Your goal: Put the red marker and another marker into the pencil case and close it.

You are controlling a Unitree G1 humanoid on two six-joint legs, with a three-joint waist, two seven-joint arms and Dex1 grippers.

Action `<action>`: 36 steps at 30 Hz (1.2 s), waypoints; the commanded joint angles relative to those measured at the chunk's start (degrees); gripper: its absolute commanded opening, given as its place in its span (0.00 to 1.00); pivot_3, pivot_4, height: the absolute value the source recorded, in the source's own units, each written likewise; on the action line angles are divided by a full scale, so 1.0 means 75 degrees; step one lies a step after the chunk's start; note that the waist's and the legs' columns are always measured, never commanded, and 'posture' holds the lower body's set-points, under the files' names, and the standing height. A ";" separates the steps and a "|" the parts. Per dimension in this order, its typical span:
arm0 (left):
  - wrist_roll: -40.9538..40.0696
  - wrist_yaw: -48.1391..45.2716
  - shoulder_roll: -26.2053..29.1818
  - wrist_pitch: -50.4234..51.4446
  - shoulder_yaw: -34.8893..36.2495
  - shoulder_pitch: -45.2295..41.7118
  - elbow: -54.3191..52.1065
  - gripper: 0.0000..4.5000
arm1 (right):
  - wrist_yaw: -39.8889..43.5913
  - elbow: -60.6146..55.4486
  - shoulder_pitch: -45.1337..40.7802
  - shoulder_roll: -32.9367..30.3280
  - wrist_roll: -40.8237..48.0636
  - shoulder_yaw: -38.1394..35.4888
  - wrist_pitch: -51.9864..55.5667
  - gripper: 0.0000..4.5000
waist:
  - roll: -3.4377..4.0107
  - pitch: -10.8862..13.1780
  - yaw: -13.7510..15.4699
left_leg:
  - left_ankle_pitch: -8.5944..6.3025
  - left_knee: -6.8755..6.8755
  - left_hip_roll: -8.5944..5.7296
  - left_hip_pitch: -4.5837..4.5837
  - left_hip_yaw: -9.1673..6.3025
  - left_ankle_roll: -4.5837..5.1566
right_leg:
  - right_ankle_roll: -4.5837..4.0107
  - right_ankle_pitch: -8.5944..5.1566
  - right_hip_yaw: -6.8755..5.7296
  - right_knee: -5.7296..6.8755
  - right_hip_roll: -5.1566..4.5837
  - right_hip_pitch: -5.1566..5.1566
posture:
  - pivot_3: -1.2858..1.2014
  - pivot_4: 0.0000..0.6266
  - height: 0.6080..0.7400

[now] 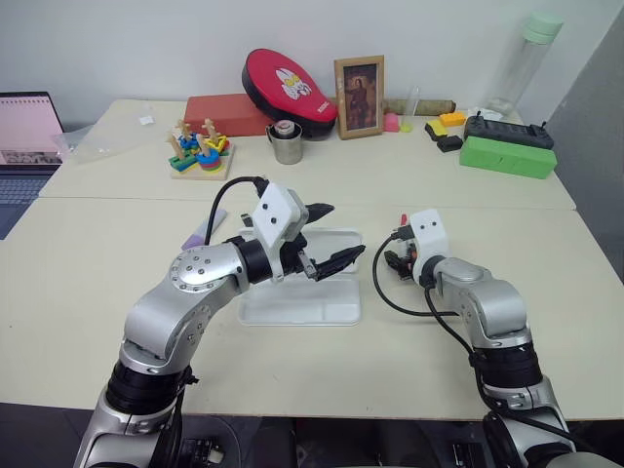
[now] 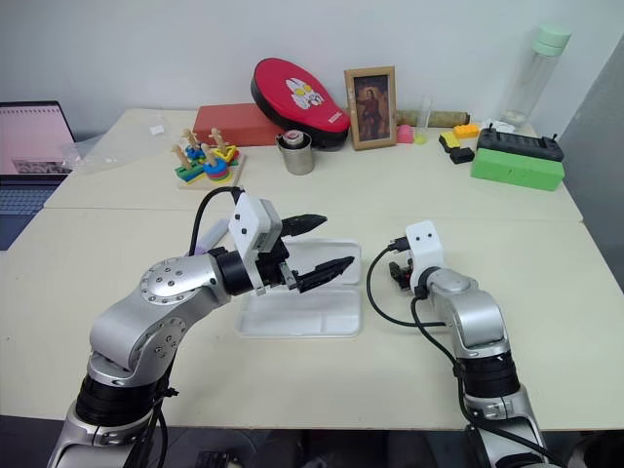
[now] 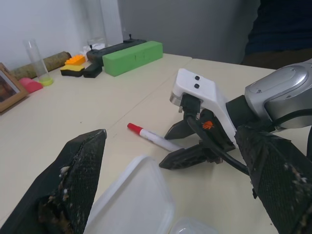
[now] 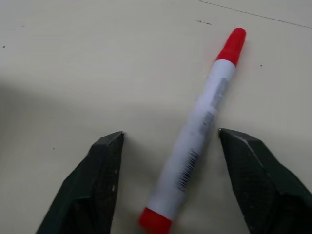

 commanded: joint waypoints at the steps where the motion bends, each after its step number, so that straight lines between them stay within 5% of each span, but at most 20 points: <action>1: 0.0087 -0.0005 -0.0016 -0.0204 0.0108 -0.0126 -0.0129 1.00 | -0.0163 0.0238 0.0105 -0.0226 -0.0230 -0.0108 -0.0039 0.51 | -0.0001 0.0000 0.0013 | 0.0000 0.0000 0.0000 0.0000 0.0000 0.0000 | 0.0000 0.0000 0.0000 0.0000 0.0000 0.0000 | 0.52 0.24 1.00; 10: 0.0180 -0.0014 -0.0136 -0.0381 0.0162 -0.0251 0.0074 1.00 | -0.0340 0.0432 -0.0138 -0.0232 -0.0159 -0.0395 -0.0278 0.08 | -0.0001 -0.0001 0.0024 | 0.0000 0.0001 0.0000 0.0000 -0.0001 0.0000 | 0.0001 0.0001 0.0000 -0.0001 0.0000 0.0001 | 0.52 0.24 1.00; 16: -0.0069 0.0002 -0.0146 -0.0305 0.0554 -0.0197 0.0051 1.00 | 0.0212 0.0251 -0.0994 -0.0277 0.0495 -0.1184 -0.1437 0.07 | 0.0006 0.0004 -0.0008 | 0.0000 0.0000 -0.0001 -0.0002 0.0001 0.0000 | 0.0001 0.0001 0.0001 -0.0001 0.0000 -0.0006 | 0.52 0.24 1.00; 21: -0.1032 -0.0054 0.0374 0.0276 0.1853 0.0380 -0.0506 1.00 | 0.3102 -0.0908 -0.1271 -0.0963 0.2222 -0.0923 -0.2106 0.07 | 0.0013 0.0008 -0.0195 | 0.0000 -0.0012 0.0000 -0.0001 -0.0001 0.0001 | 0.0000 -0.0001 0.0000 0.0001 0.0000 -0.0008 | 0.52 0.24 1.00; 26: -0.1488 -0.0274 0.1173 0.0658 0.2895 0.2167 -0.1419 1.00 | 0.5270 -0.1752 -0.1335 -0.1737 0.3373 -0.0088 -0.2079 0.07 | 0.0014 0.0009 -0.0275 | -0.0003 -0.0016 0.0000 -0.0006 0.0004 0.0004 | 0.0003 -0.0003 0.0005 -0.0015 -0.0002 -0.0006 | 0.52 0.24 1.00; 32: -0.1405 -0.0588 0.1543 0.0405 0.3768 0.4726 -0.2169 1.00 | 0.6238 -0.0941 -0.1611 -0.2416 0.1655 0.2296 -0.3371 0.07 | 0.0013 0.0008 -0.0219 | -0.0004 -0.0010 0.0000 0.0003 0.0005 0.0006 | -0.0001 -0.0005 0.0005 -0.0006 -0.0002 -0.0005 | 0.52 0.24 1.00; 36: -0.0703 -0.0716 0.1712 -0.0237 0.4078 0.5548 -0.1689 1.00 | 0.6199 0.0799 -0.2109 -0.1929 0.0256 0.3493 -0.4716 0.07 | 0.0009 0.0006 -0.0200 | -0.0001 -0.0001 0.0000 0.0013 0.0006 0.0004 | -0.0012 -0.0018 0.0008 -0.0005 -0.0002 -0.0006 | 0.52 0.24 1.00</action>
